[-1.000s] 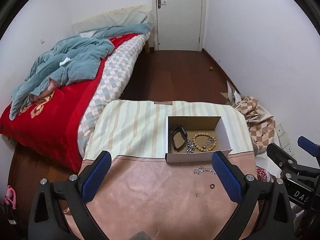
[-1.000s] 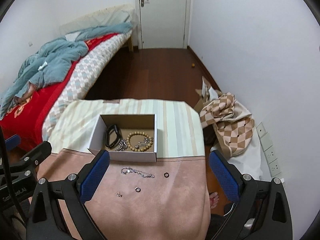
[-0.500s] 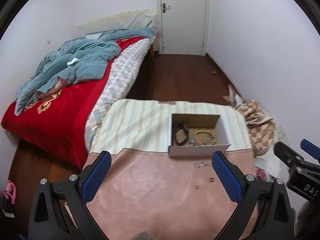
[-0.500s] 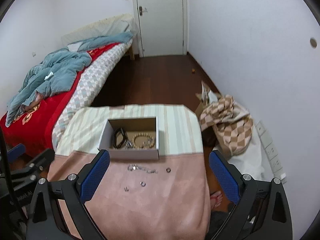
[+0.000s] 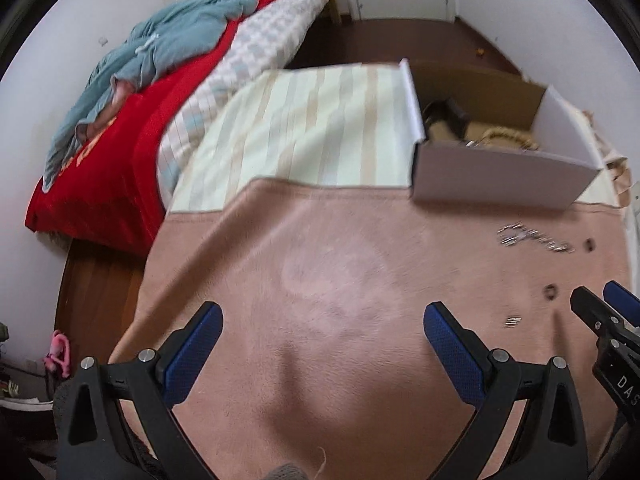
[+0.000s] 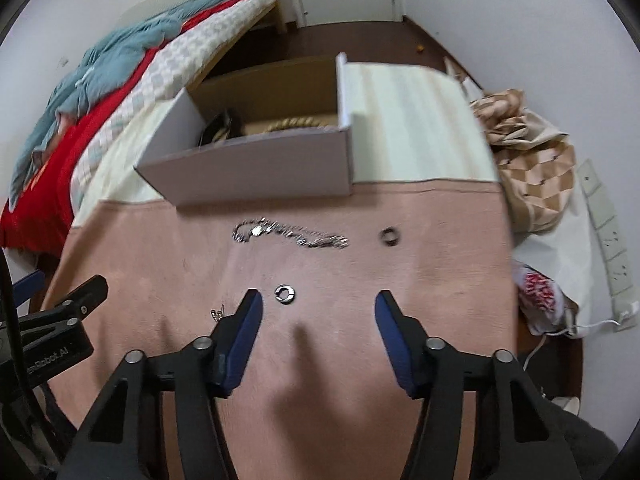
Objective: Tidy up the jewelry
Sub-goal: 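Lower the right tool onto a small black ring and close it, then grasp the small silver earring with the left tool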
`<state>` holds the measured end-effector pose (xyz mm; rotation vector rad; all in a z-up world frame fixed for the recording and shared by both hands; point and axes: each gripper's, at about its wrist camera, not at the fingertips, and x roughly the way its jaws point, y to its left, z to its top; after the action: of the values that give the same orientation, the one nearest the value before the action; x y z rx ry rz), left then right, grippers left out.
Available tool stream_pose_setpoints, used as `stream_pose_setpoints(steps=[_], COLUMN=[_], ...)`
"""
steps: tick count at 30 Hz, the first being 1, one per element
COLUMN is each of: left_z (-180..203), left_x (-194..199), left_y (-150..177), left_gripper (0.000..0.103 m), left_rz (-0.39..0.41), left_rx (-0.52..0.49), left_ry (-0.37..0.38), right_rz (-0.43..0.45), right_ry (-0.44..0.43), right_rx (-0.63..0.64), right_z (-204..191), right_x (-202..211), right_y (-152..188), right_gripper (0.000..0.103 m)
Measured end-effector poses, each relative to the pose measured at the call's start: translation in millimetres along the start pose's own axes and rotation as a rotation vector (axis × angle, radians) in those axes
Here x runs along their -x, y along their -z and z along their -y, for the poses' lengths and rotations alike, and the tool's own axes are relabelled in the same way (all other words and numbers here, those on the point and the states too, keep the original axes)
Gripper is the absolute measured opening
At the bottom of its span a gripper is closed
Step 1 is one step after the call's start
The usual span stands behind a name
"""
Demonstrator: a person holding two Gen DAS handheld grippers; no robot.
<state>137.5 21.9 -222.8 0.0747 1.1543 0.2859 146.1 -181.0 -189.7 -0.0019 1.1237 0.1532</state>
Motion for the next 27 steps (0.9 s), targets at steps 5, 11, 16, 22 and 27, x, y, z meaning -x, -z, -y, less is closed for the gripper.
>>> stream_pose_setpoints(steps=[5,11,16,22,27], left_z=[-2.0,-0.7,13.7,46.7,71.7], left_x=[-17.0,-22.7,-15.5,-11.6,-8.8], left_y=[2.6,2.7,4.8,10.4,18.0], left_gripper=[0.102,0.102,0.102,0.102,0.101], left_rz=[-0.034,-0.047,-0.042,-0.075,-0.068], left_rx=[0.004,0.001,-0.003,-0.010,-0.035], left_ry=[0.001,0.008,0.080,0.205,0.263], right_rz=[-0.016,0.017,0.013,0.041,0.046], right_ry=[0.000,0.068,0.037,0.057,0.074], right_rx=[0.035,0.110,0.010,-0.080,-0.104], right_z=[-12.3,-26.8,-4.5,24.7,35.4], right_x=[-18.2,-25.4,-14.5,8.2,13.1], right_y=[-0.1,5.7,10.8,22.1,27.4], right_gripper=[0.052,0.013,0.013,0.013,0.013])
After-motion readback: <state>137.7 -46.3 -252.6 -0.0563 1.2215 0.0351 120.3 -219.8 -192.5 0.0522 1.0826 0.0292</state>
